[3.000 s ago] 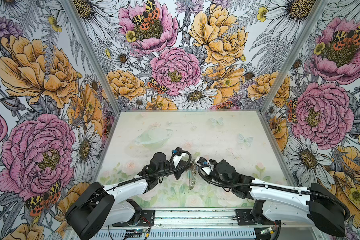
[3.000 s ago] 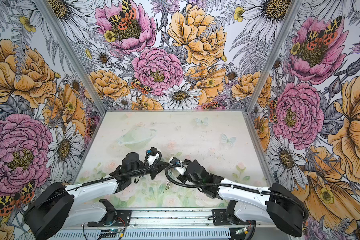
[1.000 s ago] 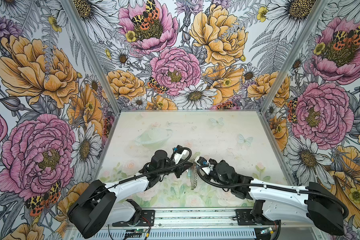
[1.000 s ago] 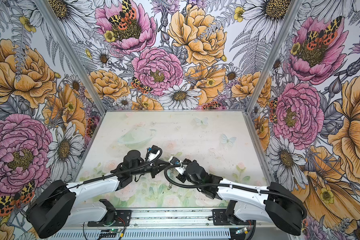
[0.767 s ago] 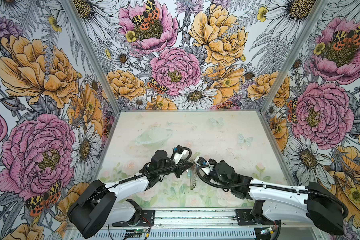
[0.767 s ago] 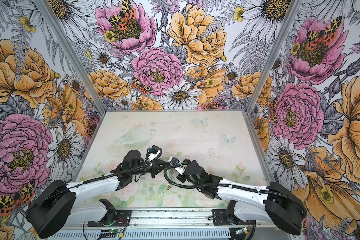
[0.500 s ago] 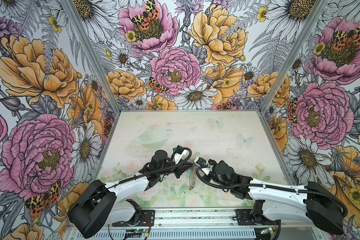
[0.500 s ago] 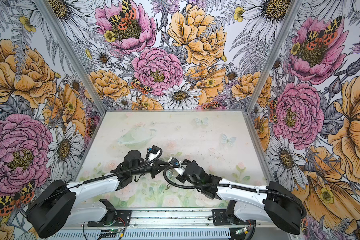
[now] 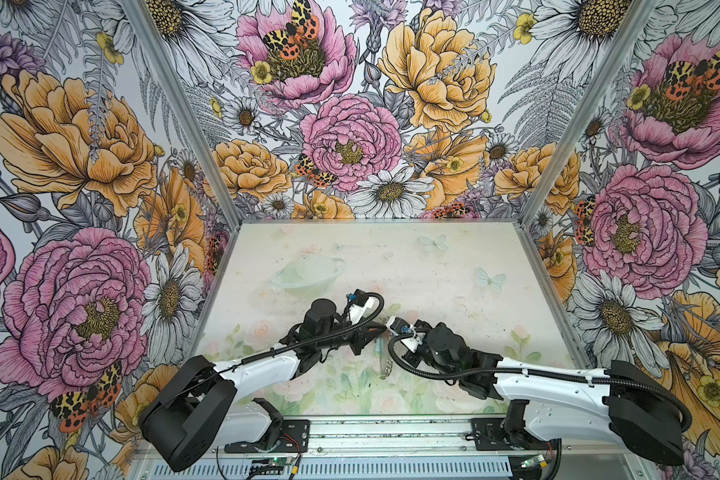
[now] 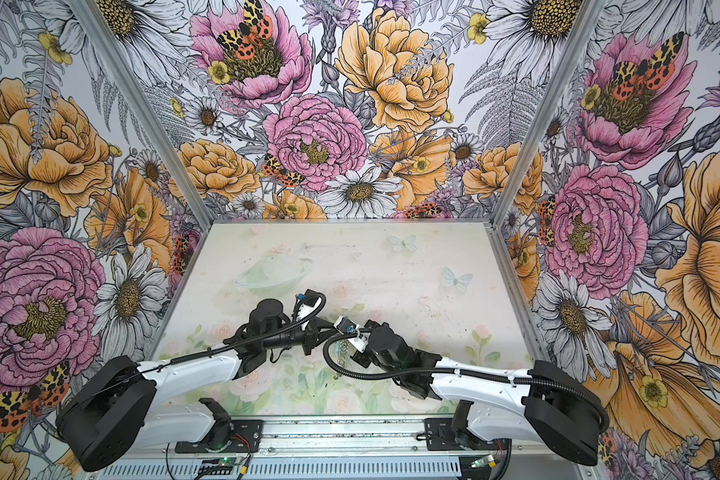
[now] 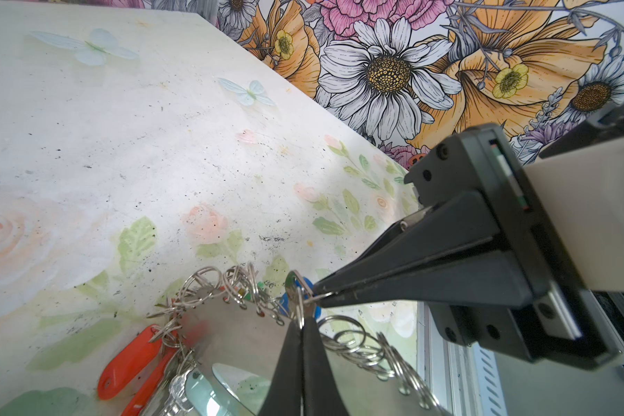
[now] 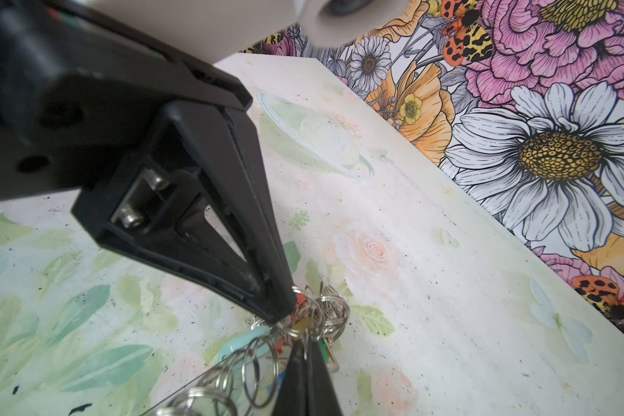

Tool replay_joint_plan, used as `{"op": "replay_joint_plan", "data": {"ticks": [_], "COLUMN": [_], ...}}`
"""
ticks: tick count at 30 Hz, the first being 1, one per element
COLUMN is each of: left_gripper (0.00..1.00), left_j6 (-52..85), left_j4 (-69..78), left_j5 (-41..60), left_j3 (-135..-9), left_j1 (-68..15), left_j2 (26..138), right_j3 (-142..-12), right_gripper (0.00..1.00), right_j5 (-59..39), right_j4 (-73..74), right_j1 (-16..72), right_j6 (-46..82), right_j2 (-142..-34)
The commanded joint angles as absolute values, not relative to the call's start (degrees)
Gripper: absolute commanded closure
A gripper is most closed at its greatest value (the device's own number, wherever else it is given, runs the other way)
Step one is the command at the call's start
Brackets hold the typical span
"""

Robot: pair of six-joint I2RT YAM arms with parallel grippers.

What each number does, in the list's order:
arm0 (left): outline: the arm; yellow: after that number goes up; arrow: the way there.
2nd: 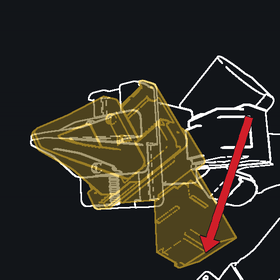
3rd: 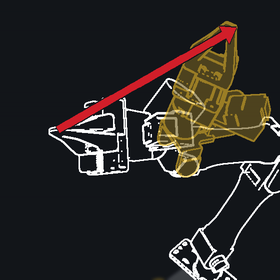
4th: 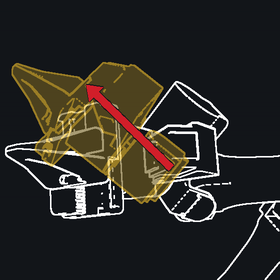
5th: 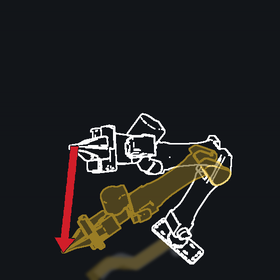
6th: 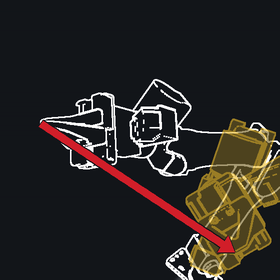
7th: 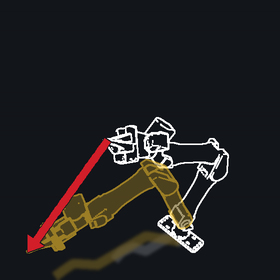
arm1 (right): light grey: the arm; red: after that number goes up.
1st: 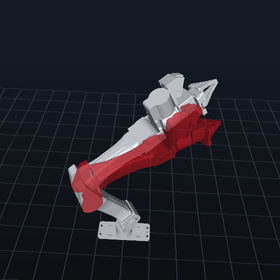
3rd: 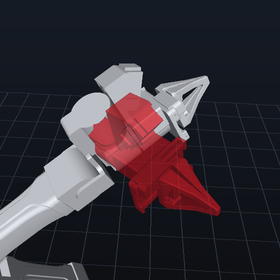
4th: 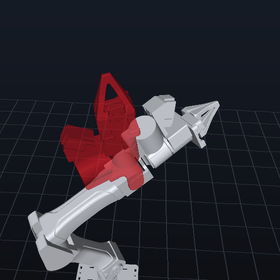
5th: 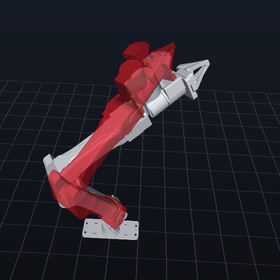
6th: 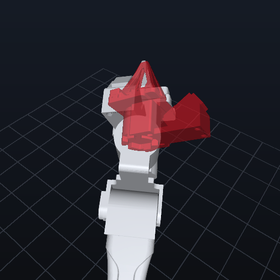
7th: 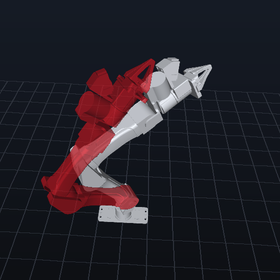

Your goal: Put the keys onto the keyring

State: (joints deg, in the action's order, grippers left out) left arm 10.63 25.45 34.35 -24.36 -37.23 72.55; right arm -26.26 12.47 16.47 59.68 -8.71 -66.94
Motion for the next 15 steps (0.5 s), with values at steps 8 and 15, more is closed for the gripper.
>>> {"op": "replay_joint_plan", "data": {"ticks": [8, 15], "left_gripper": [1.0, 1.0], "left_j6": [14.7, 19.3], "left_j4": [37.2, 50.8], "left_j5": [26.1, 16.5], "left_j3": [-23.4, -20.6], "left_j1": [-37.7, -41.6], "left_j2": [71.9, 76.8], "right_j3": [-28.0, -29.0], "right_gripper": [1.0, 1.0], "right_j5": [8.8, 6.2], "right_j4": [18.4, 22.1], "right_j1": [60.6, 60.5], "right_j6": [-6.0, -1.4], "right_j2": [-66.3, -68.7]}}
